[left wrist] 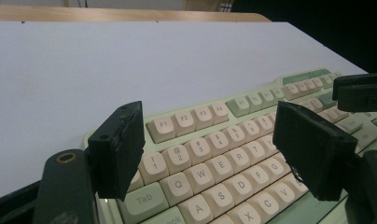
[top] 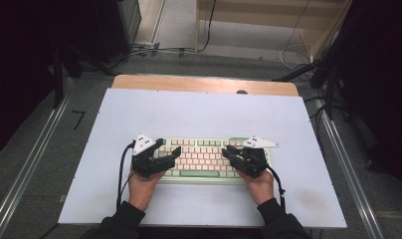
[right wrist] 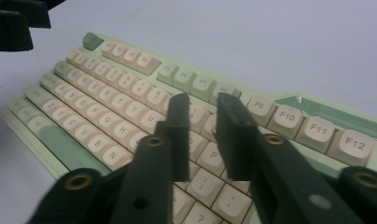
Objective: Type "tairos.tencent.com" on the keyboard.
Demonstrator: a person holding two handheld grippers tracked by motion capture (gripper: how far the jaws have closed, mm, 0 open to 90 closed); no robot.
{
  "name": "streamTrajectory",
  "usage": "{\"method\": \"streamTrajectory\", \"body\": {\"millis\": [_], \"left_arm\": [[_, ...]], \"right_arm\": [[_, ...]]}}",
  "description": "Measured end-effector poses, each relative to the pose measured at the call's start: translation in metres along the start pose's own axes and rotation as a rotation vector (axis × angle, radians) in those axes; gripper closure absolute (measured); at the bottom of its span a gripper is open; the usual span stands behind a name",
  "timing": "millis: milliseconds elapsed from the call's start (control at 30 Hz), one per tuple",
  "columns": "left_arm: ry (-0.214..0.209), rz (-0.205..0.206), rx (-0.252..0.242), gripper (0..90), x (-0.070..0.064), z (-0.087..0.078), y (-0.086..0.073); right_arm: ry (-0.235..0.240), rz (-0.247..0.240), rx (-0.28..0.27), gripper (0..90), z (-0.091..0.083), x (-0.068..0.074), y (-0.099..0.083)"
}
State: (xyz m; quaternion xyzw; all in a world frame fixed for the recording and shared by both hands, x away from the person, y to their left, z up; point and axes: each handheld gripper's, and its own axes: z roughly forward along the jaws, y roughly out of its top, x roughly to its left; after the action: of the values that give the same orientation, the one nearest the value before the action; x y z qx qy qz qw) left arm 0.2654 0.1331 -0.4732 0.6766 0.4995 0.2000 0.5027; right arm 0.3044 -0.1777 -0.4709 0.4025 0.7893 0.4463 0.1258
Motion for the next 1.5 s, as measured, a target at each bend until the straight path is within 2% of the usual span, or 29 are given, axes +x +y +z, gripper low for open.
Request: {"method": "streamTrajectory", "body": {"millis": [100, 600, 833, 1500], "left_arm": [[0.002, 0.002, 0.003, 25.7, 0.000, 0.000, 0.000], [0.006, 0.006, 0.013, 25.7, 0.000, 0.002, -0.001], [0.007, 0.008, 0.015, 25.7, -0.001, 0.002, -0.001], [0.010, 0.013, 0.023, 25.7, -0.002, 0.003, -0.002]], "right_arm": [[-0.002, -0.008, 0.014, 87.5, 0.004, 0.002, 0.000], [-0.006, -0.046, 0.070, 87.7, 0.020, 0.008, 0.000], [-0.015, -0.047, 0.099, 87.7, 0.025, 0.009, 0.000], [-0.023, -0.062, 0.122, 87.6, 0.028, 0.012, 0.000]]}}
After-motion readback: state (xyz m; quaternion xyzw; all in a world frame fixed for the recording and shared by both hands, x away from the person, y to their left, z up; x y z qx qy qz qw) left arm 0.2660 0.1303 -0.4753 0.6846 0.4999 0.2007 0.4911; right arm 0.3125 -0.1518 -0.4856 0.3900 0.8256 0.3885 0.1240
